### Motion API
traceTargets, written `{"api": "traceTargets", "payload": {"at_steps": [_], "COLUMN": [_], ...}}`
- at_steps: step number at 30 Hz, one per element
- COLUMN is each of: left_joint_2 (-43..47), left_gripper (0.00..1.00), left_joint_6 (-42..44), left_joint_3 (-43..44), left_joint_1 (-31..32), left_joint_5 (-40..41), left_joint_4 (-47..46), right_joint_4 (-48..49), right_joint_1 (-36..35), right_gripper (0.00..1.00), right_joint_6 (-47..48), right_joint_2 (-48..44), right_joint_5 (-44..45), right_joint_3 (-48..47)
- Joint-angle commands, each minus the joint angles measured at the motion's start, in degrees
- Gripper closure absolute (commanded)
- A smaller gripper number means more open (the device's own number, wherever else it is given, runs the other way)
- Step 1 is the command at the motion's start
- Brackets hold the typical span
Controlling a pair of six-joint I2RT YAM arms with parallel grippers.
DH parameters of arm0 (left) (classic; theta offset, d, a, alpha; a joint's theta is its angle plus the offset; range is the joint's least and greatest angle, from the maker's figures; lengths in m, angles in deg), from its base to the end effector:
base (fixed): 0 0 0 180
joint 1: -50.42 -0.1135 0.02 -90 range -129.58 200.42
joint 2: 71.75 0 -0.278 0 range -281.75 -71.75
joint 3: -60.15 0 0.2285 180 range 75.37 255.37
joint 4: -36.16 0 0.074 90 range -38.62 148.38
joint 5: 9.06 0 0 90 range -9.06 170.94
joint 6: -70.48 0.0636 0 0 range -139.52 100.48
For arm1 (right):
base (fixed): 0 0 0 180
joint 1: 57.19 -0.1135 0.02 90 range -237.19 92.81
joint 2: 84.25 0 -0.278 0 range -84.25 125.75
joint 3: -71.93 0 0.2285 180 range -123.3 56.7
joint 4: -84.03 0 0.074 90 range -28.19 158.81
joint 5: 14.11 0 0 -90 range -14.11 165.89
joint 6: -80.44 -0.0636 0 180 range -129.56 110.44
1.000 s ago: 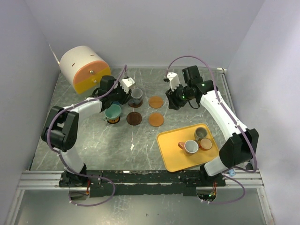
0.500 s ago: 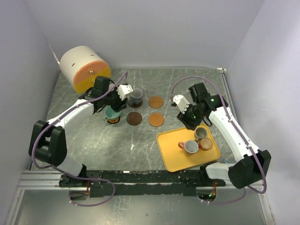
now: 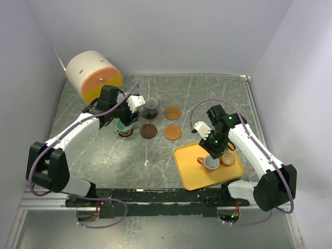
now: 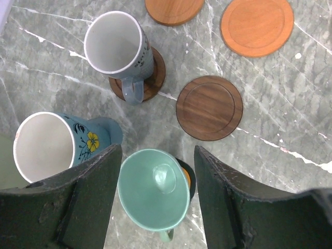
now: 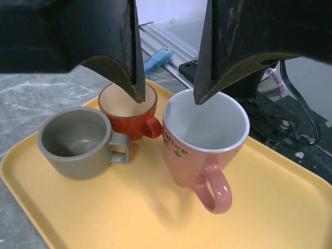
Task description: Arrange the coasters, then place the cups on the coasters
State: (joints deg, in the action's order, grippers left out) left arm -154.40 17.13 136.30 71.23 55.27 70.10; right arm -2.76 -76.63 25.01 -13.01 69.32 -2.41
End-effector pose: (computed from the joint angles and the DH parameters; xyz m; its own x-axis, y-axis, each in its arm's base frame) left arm 0.2813 -0.1364 0.2782 -0.1114 0.6179 -0.7783 0.8661 0.4444 0.2289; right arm 0.1615 0.0647 0.2527 -0.5775 -0.8016 -0.1550 -0.8138 0.5802 0.0313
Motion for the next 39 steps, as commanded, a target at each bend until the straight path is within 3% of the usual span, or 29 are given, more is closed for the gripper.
{"api": "traceTargets", "payload": {"at_steps": [1,10,21,30,39], "left_joint_2": [1.8,3.0,5.9,8.4,11.1], "left_gripper": [0.31,0.31,0.31,0.30,0.30], "left_joint_6": [0.9,1.2,0.7,-0.3,-2.3], "left_joint_3": [-1.7,-2.6,-4.7,-5.6,-7.2], "left_joint_1": [-0.2,-0.2,-0.2,-0.3,-2.4], "left_joint_5": [-0.4,-0.6,-1.1,-0.8,-2.3], "left_joint_4": [-0.2,-0.3,-1.6,-1.9,-2.6], "right_joint_4": [1.3,4.7,8.8,12.0,13.5], "right_joint_1": [0.2,-0.1,-3.6,-15.3,-20.1], "right_gripper": [0.58,0.69,1.00,1.00,0.96], "right_joint_6": [-0.7,-1.5,-3.8,-7.7,-6.4], "right_joint_2": [1.0,3.8,4.6,11.2,16.9], "right_joint_5": [-0.3,-0.7,-1.9,2.0,5.9], "right_joint_3": [1.3,5.5,4.3,-3.4,-7.1]}}
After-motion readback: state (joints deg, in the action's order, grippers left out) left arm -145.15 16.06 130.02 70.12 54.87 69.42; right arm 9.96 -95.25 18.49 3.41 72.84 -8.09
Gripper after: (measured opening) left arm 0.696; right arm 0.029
